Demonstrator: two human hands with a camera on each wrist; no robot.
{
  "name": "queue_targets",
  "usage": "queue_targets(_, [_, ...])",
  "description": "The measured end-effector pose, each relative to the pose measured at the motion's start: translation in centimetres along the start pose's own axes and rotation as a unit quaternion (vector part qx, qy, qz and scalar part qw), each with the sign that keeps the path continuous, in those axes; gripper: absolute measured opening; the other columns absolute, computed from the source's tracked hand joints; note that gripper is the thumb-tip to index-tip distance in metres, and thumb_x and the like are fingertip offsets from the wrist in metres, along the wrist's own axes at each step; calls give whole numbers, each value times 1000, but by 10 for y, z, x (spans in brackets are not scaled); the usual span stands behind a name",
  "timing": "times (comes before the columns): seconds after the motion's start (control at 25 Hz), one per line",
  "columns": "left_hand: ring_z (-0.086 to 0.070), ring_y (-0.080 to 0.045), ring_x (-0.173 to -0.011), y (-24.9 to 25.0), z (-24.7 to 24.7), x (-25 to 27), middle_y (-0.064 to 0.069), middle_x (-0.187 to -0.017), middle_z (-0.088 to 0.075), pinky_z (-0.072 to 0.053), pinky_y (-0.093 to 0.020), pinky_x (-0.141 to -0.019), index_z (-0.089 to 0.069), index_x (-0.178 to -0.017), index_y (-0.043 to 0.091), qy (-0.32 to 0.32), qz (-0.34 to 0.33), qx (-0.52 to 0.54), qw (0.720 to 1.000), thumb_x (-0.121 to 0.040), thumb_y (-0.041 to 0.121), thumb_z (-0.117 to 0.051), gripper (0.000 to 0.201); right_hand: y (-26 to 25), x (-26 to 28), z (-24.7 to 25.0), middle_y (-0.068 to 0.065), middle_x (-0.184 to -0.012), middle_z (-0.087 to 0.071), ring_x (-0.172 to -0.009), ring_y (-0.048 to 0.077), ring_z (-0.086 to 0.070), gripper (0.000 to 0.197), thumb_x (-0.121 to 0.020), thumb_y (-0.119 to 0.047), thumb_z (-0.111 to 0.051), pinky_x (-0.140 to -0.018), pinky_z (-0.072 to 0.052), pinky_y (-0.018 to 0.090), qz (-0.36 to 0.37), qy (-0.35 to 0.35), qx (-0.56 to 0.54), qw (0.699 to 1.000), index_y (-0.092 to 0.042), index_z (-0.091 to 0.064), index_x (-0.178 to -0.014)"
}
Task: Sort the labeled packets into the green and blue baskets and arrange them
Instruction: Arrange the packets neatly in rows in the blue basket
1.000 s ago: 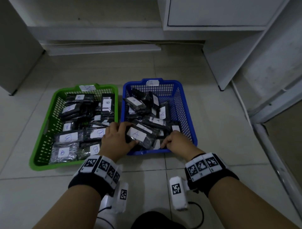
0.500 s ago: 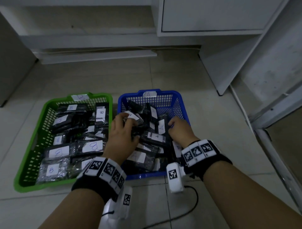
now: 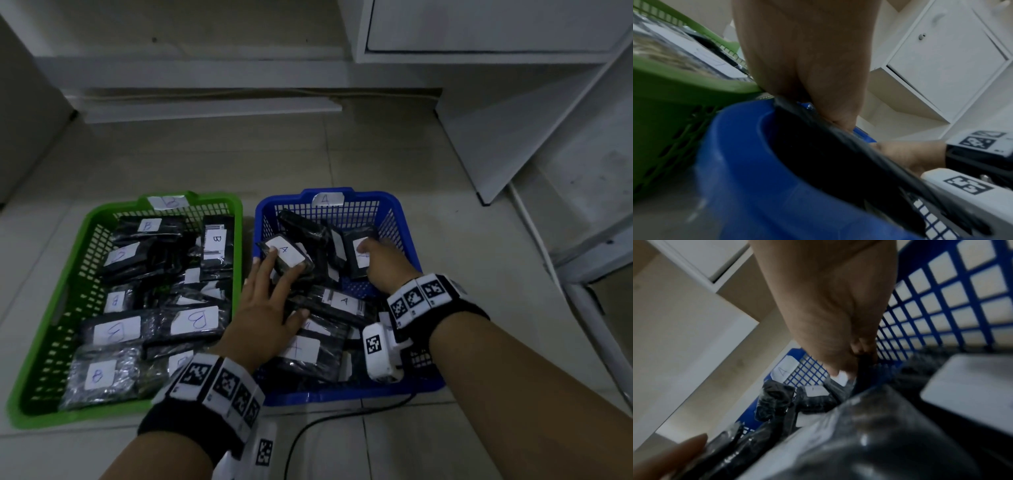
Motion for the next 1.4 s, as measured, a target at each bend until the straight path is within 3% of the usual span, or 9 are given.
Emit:
queue_targets(0.12, [16, -20, -145, 1, 1, 1, 9, -157, 17, 0, -36, -115, -11, -145, 47, 0, -1, 0, 1000, -73, 68, -25, 76, -5, -4, 2, 16, -143, -35, -128, 34, -39, 38, -93, -4, -43, -105, -34, 34, 8, 34, 5, 999, -5, -52, -129])
queue_targets(0.24, [18, -19, -145, 4, 2, 1, 9, -157, 17, 0, -37, -116, -11, -145, 47, -1, 3, 7, 1000, -83, 60, -42, 71, -22, -7, 13, 16, -125, -54, -113, 31, -52, 29, -92, -13, -52, -93, -41, 30, 32, 96, -42, 994, -6, -60, -118])
queue_targets(0.4, [9, -22, -146, 6, 3, 1, 8, -158, 10, -11, -45, -119, -20, -144, 44, 4, 2, 30, 1000, -86, 41, -59, 70, -37, -6, -3, 9, -124, -59, -113, 27, -57, 57, -82, -35, -68, -94, -47, 35, 16, 8, -95, 995, -16, -45, -130])
queue_targets(0.72, [-36, -25, -121, 28, 53, -39, -5, -128, -40, -39, -41, -103, -61, -108, 21, 68, -1, 7, 998, -83, 23, -64, 26, -29, 10, 23, 13, -109, -65, -95, 29, -62, 46, -83, -9, -63, -73, -47, 27, 35, 136, -155, 978, -14, -47, -126])
queue_targets(0.84, [-40, -27, -116, 41, 68, -81, -4, -123, -49, -41, -41, -95, -60, -113, 20, 35, -23, -43, 998, -86, 20, -58, 27, -10, 23, 46, 15, -97, -65, -83, 25, -59, 28, -78, 1, -60, -64, -40, 24, 21, 226, -139, 964, -6, -57, -105])
queue_targets(0.96, [-37, -27, -127, 56, 59, -116, -2, -138, -46, -39, -43, -102, -49, -132, 21, -55, -50, -112, 991, -89, 19, -55, 43, -2, 29, 56, 19, -94, -60, -82, 29, -57, 22, -78, 3, -57, -61, -35, 27, 17, 283, -85, 955, 0, -56, -100])
queue_targets(1.12, [-46, -28, -122, 61, 39, -130, -3, -135, -50, -47, -45, -95, -56, -127, 23, -106, -36, -174, 978, -88, 15, -55, 40, -17, 31, 40, 20, -103, -61, -95, 33, -57, 28, -80, 6, -54, -63, -35, 31, 85, 220, 78, 969, -1, -56, -107])
queue_targets(1.24, [-44, -30, -118, 57, 35, -133, -5, -128, -50, -49, -43, -89, -62, -116, 18, -107, -44, -216, 970, -88, 15, -55, 29, -14, 23, 24, 16, -115, -57, -109, 32, -51, 33, -87, -1, -51, -78, -44, 36, 95, 127, 118, 980, -6, -58, -119])
queue_targets(1.4, [-49, -28, -111, 56, 47, -134, -8, -115, -55, -47, -37, -88, -67, -111, 14, -70, -96, -137, 983, -85, 14, -59, 28, -8, 9, 12, 13, -120, -57, -110, 30, -52, 34, -95, -10, -46, -88, -45, 34, 80, 37, 170, 982, -9, -60, -125])
Point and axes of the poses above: each hand's wrist, its own x-axis away from the middle knuckle, its own z-axis out of the back of the hand, y = z × x, the point moved 5 cm from there along -x, towards the middle knuckle
